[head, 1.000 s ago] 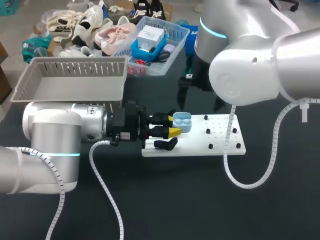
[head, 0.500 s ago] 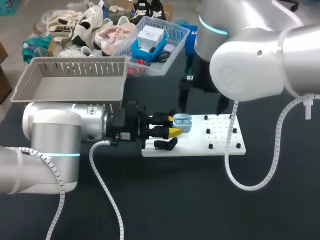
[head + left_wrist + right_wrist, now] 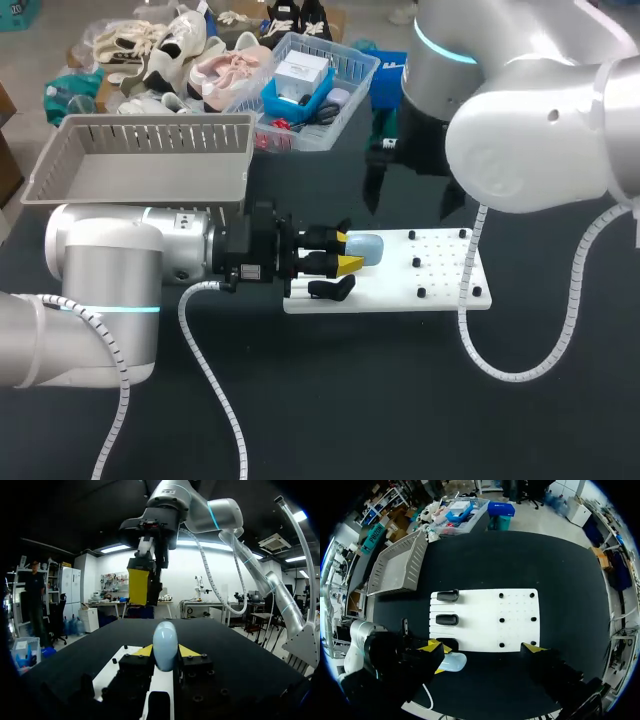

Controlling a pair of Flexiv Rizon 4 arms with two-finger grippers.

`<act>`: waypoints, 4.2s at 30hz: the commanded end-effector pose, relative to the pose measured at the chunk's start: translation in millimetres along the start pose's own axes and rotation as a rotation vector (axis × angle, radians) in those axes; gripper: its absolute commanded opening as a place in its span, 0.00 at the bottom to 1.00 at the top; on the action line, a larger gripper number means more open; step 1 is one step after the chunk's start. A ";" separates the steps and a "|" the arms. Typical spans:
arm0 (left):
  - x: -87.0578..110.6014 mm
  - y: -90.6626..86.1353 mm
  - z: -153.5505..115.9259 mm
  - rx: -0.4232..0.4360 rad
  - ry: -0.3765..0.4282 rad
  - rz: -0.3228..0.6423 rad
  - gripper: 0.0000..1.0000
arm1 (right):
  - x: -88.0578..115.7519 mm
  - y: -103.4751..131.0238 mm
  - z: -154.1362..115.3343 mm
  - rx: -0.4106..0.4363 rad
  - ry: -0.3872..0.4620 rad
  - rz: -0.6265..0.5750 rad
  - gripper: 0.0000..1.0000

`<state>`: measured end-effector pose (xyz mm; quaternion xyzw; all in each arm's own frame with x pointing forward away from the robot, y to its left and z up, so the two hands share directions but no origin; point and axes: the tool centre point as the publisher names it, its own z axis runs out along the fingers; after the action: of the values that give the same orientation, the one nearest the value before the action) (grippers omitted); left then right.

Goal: Pick up each earbud case from the left stands, insert the matching earbuds, close the lid, and place the case in the box.

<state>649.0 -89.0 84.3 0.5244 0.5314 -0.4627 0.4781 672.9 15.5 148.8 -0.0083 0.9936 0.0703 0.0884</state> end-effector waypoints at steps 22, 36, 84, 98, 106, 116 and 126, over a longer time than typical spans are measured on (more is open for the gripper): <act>-55.1 34.7 -77.1 -0.104 0.086 0.057 0.00 | 39.4 -39.0 -22.4 -0.138 -0.247 -0.098 1.00; -65.2 76.9 -159.1 -0.307 0.191 -0.057 0.00 | 39.4 -39.0 -22.4 -0.138 -0.247 -0.098 1.00; 23.8 184.5 -252.5 -0.620 0.440 -0.318 1.00 | 39.4 -39.0 -22.4 -0.138 -0.247 -0.098 1.00; -9.4 110.2 -210.2 -0.411 0.391 -0.224 1.00 | 39.4 -39.0 -22.4 -0.138 -0.247 -0.098 1.00; -19.0 78.8 -202.6 -0.345 0.402 -0.213 1.00 | 39.4 -39.0 -22.4 -0.138 -0.247 -0.098 1.00; -23.0 49.6 -199.3 -0.260 0.435 -0.219 1.00 | 39.4 -39.0 -22.4 -0.138 -0.247 -0.098 1.00; -12.1 41.2 -198.1 -0.225 0.451 -0.205 1.00 | 39.4 -39.0 -22.4 -0.138 -0.247 -0.098 1.00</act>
<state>684.8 107.3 121.1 0.4984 0.7246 -0.3171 0.3551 635.1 -25.4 159.1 -0.0566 0.9673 0.1354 0.2067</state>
